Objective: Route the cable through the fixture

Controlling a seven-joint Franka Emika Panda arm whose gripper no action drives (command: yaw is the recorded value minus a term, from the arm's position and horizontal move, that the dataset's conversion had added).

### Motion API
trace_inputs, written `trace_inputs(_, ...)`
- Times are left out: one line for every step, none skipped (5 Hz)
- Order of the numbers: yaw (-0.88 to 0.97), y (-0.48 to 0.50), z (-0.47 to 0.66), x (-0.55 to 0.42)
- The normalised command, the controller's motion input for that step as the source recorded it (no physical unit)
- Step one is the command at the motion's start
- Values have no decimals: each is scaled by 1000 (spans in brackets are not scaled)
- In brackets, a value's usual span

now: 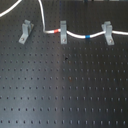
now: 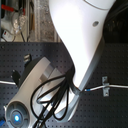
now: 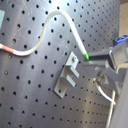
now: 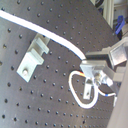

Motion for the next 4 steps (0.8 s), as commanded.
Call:
trace_inputs(0, 0, 24, 0)
trace_inputs(-23, 0, 0, 0)
trace_inputs(-417, -12, 201, 23)
trace_inputs(-606, 13, 318, -84)
